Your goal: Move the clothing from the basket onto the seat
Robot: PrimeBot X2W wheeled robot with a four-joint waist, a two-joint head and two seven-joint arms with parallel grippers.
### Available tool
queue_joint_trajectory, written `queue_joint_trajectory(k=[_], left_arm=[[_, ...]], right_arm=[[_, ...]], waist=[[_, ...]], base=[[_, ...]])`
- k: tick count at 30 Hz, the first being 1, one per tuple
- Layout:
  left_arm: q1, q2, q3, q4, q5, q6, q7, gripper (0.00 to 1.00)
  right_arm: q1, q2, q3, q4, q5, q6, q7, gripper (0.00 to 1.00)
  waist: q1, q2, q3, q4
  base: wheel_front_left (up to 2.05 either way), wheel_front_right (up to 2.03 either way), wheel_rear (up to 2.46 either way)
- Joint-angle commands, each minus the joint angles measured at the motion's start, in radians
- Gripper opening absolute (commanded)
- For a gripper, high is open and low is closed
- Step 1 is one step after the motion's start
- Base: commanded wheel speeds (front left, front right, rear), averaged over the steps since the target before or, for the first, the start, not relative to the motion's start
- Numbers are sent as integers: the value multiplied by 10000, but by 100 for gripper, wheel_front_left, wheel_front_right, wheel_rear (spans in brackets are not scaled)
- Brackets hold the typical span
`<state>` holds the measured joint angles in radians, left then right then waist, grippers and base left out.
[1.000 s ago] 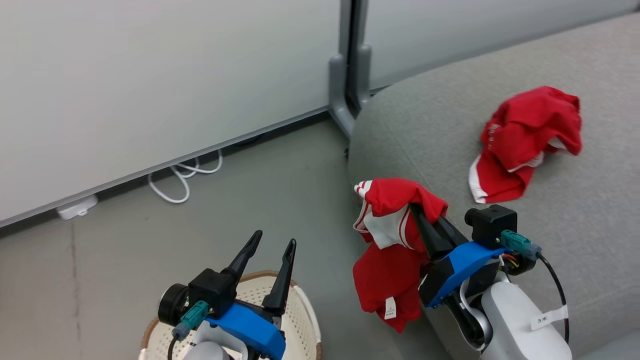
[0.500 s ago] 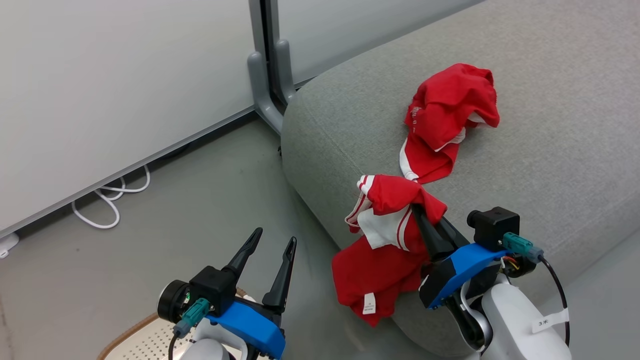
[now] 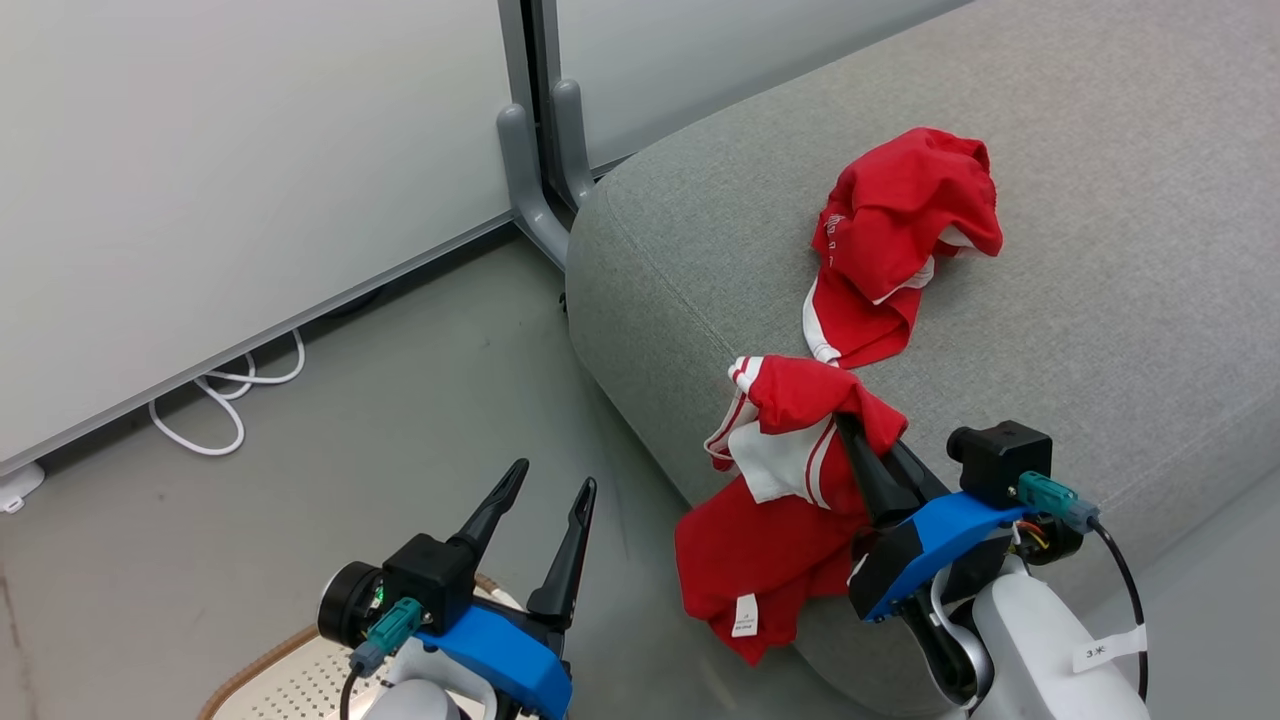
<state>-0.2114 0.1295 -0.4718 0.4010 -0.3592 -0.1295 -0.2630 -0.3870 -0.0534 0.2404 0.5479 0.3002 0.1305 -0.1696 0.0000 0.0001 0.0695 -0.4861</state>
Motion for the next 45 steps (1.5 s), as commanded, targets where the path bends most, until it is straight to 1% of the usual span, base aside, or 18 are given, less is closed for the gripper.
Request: queue_joint_trajectory(k=[1,11,16,21,24,28,32,36,38,42,45], left_arm=[[-155,65,-21,9,-17,-18,-26,100],[-145,43,64,-91,45,-18,-26,100],[-301,160,91,-205,121,-18,-26,100],[-644,327,-3,-353,257,-18,-27,100],[-909,453,-108,-432,294,-18,-27,100],[-1360,559,-264,-590,364,-18,-26,100],[-1777,680,-334,-788,449,-18,-26,100],[-2139,780,-375,-1004,550,-18,-26,100],[-2308,827,-389,-1105,591,-18,-24,100],[-2592,914,-370,-1354,694,-18,-26,100],[-2784,982,-351,-1537,765,-18,-26,100]], right_arm=[[68,34,-24,-41,-32,5,-78,0],[-143,15,-60,-165,-71,5,-1,0],[-843,-89,-552,-364,-339,5,36,0],[-2040,-423,-1420,-697,-810,5,305,0],[-2871,-736,-2071,-952,-1050,5,545,0],[-3987,-1366,-3002,-1466,-1364,5,1059,0],[-4970,-2108,-3985,-2108,-1540,3,1614,0],[-5752,-2985,-5048,-2671,-1635,3,2018,0],[-5995,-3450,-5572,-2748,-1594,3,2087,0],[-6070,-4099,-6481,-2503,-1464,3,1911,0],[-5725,-4206,-7251,-1997,-1438,3,1706,0]], waist=[[0,-1,3,27],[0,-1,131,140],[0,-1,471,168],[0,-1,1037,325],[0,-1,1437,512],[0,-1,2030,909],[0,-1,2654,1336],[0,-1,3294,1796],[0,-1,3617,2055],[0,-1,4220,2542],[0,-1,4627,2823]], base=[[0,0,0],[0,0,0],[0,0,0],[0,0,0],[0,0,0],[0,0,0],[0,0,0],[0,0,0],[0,0,0],[0,0,0],[0,0,0]])
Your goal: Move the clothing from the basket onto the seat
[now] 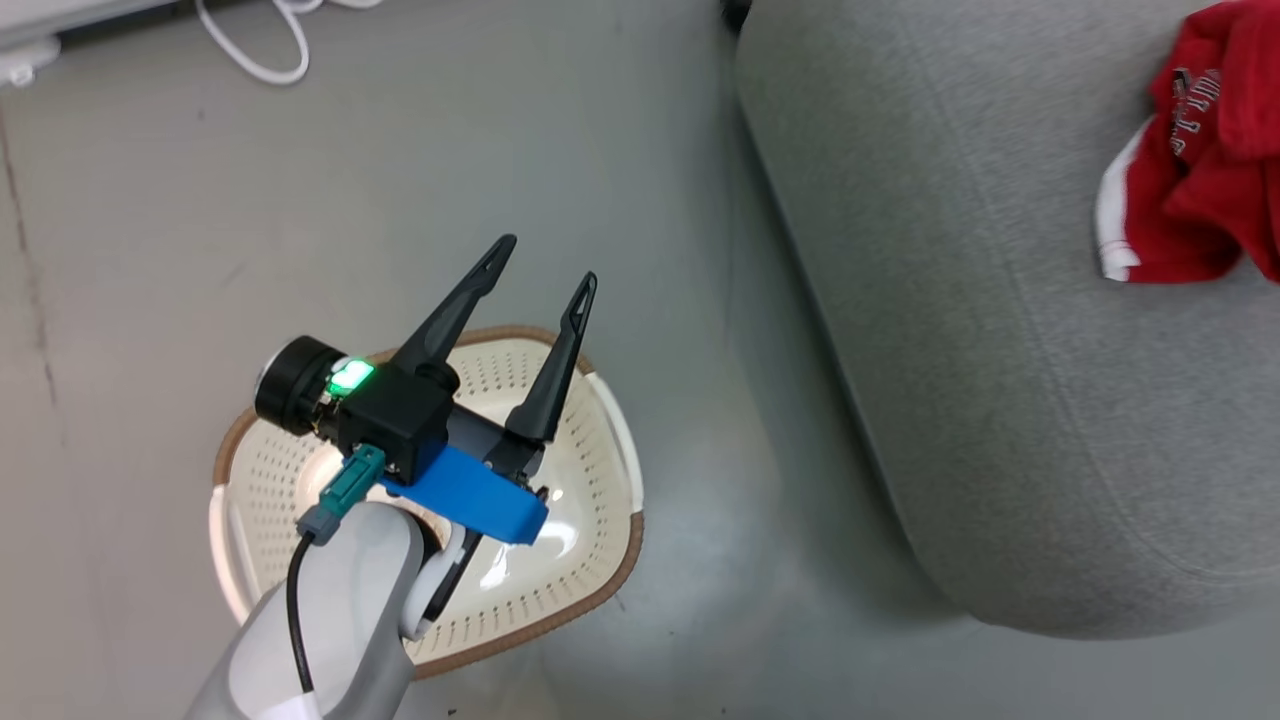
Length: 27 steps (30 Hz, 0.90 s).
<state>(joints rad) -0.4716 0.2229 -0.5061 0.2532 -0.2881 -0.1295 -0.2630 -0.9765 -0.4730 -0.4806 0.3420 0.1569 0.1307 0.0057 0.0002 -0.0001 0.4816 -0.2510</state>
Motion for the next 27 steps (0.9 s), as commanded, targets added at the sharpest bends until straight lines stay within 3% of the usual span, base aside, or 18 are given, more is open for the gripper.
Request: queue_joint_trajectory(k=[1,14,27], left_arm=[[-240,70,6,-116,82,-18,-26,100],[-476,80,146,-603,420,-18,-25,100],[-539,-65,89,-502,416,-19,-25,100]], right_arm=[[261,42,-244,258,37,1,-137,0],[1207,315,-965,3155,-433,1,-926,0],[544,256,-901,4627,-591,1,-1490,0]], waist=[[-2,1,632,550],[-2,1,1549,1170],[-2,1,1533,1289]], base=[[0,0,0],[0,0,0],[0,0,0]])
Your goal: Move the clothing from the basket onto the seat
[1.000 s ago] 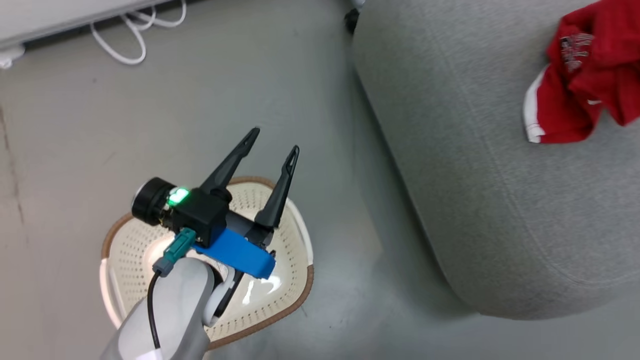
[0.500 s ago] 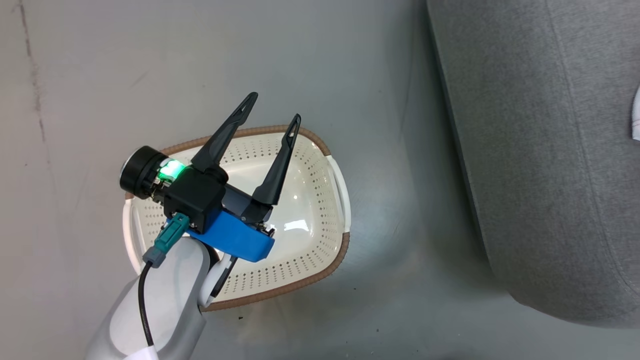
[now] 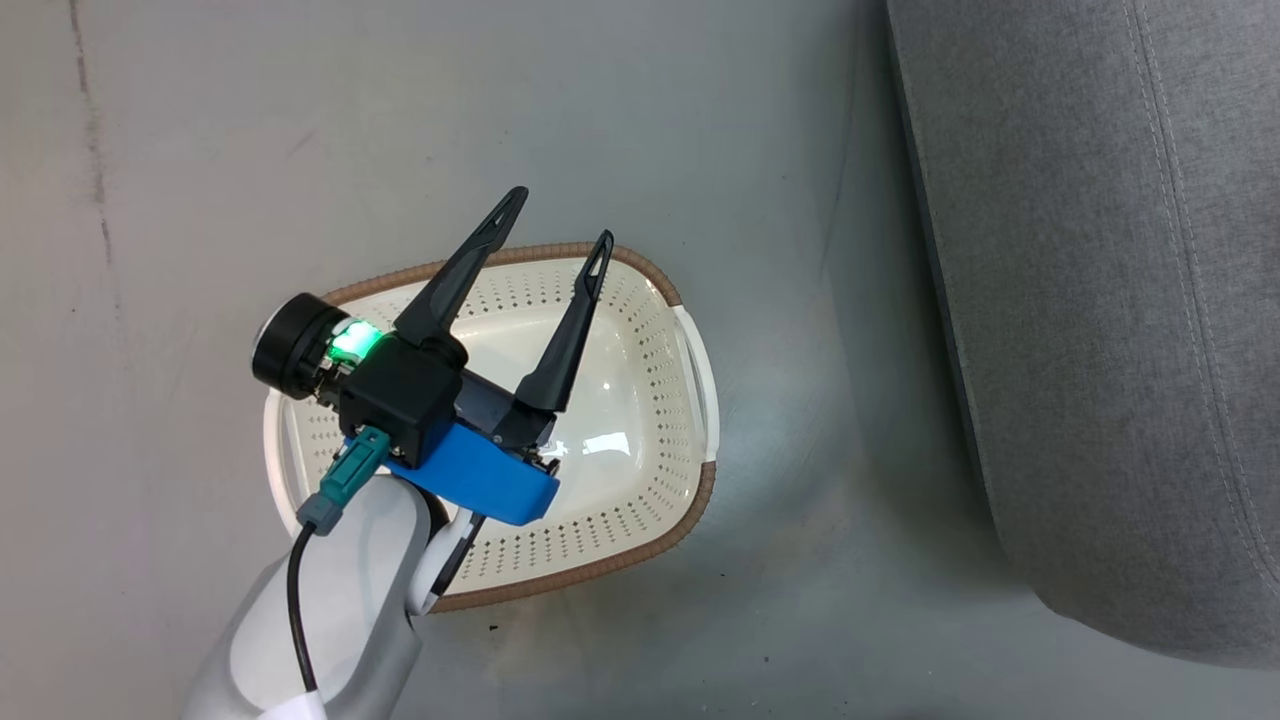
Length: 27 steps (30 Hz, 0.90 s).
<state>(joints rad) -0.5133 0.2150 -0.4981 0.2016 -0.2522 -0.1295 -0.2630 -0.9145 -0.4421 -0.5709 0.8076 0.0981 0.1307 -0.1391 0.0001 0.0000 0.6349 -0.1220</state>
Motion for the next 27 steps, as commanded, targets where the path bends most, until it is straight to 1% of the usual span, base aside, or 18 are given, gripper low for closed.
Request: queue_joint_trajectory(k=[1,2,3,4,5,6,7,8,13,16,23,27], left_arm=[[-116,11,-2,17,58,-19,-25,100],[-107,10,-6,25,54,-19,-25,100],[-95,6,-3,35,44,-19,-25,100],[-80,2,0,44,35,-19,-25,100],[-65,-2,13,50,21,-19,-25,100],[-53,-11,24,62,7,-19,-25,100],[-43,-19,36,71,-4,-19,-25,100],[-33,-30,49,76,-20,-19,-25,100],[48,-139,98,137,-69,-19,-25,100],[125,-208,70,219,-116,-19,-25,100],[596,-498,242,448,-374,-19,-25,100],[983,-666,440,661,-515,-19,-25,100]], right_arm=[[-116,-83,34,57,25,1,-83,0],[-149,-107,62,132,54,1,-113,4],[-173,-132,89,209,83,1,-157,16],[-203,-160,110,302,119,1,-166,33],[-224,-196,141,372,163,1,-184,48],[-242,-238,177,433,206,1,-212,87],[-255,-284,202,507,227,1,-244,98],[-269,-308,230,574,263,1,-273,100],[-234,-433,464,901,427,1,-409,100],[-151,-514,772,1006,568,1,-473,100],[487,-696,1608,1005,900,1,-528,100],[1023,-593,2054,808,1018,1,-583,100]], waist=[[-1,0,-10,1],[-1,0,-21,3],[-1,0,-34,5],[-1,0,-49,9],[-1,0,-65,13],[-1,0,-81,14],[-1,0,-101,15],[-1,0,-121,16],[-1,0,-354,16],[-1,0,-608,31],[-1,0,-1639,140],[-1,0,-2284,228]], base=[[0,0,0],[0,0,0],[0,0,0],[0,0,0],[0,0,0],[0,0,0],[0,0,0],[0,0,0],[0,0,0],[0,0,0],[0,0,0],[0,0,0]])
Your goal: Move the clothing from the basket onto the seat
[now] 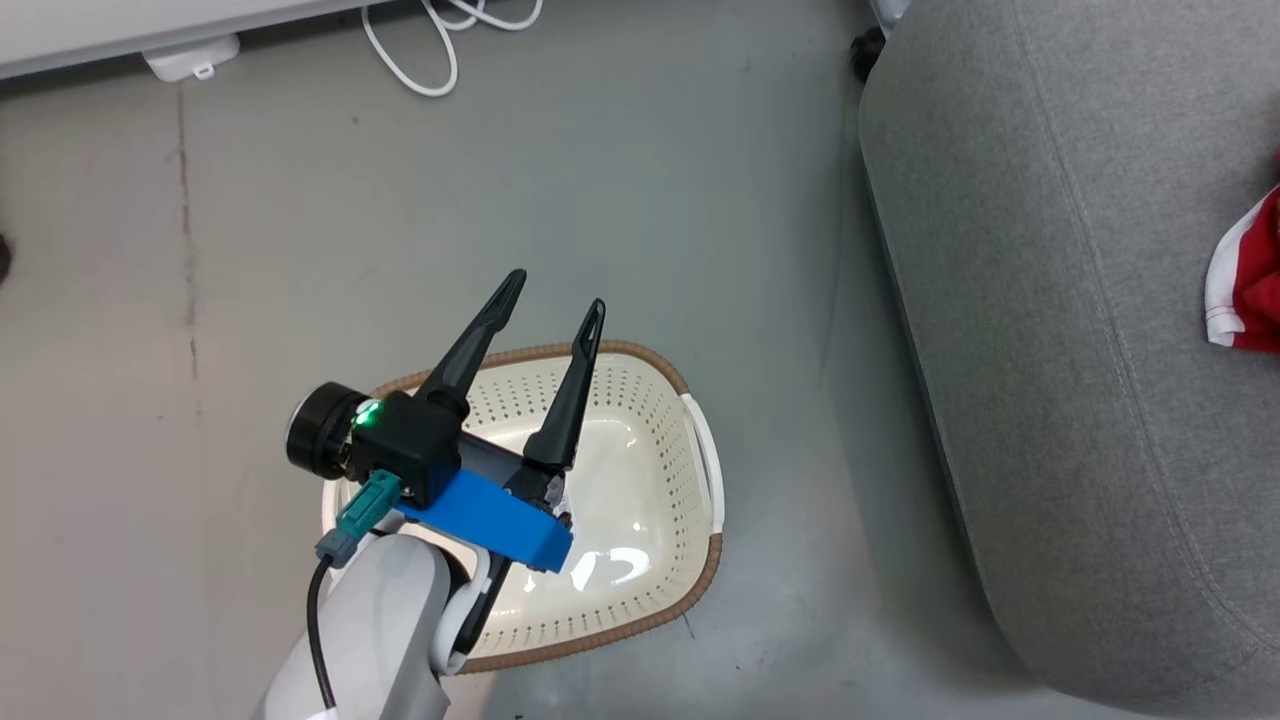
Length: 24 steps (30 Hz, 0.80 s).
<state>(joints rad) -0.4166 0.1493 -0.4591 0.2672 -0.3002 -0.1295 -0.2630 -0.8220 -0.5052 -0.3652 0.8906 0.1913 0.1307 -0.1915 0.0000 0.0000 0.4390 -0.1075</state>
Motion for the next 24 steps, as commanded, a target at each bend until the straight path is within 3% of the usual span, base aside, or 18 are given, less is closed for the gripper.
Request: queue_joint_trajectory(k=[1,7,14,24], left_arm=[[118,-51,100,62,-72,-19,-25,100],[718,-286,463,311,-251,-19,-25,100],[1475,-406,874,561,-418,-19,-25,100],[2401,-582,1676,892,-467,-19,-25,100]], right_arm=[[259,101,99,-84,83,1,-82,100],[1496,862,812,-959,218,1,-214,100],[3297,1931,1675,-2792,537,3,51,100],[5667,2792,2082,-5606,209,1,725,100]], waist=[[0,0,-492,112],[0,0,-1429,344],[0,0,-2355,572],[0,0,-3430,989]], base=[[0,0,0],[0,0,0],[0,0,0],[0,0,0]])
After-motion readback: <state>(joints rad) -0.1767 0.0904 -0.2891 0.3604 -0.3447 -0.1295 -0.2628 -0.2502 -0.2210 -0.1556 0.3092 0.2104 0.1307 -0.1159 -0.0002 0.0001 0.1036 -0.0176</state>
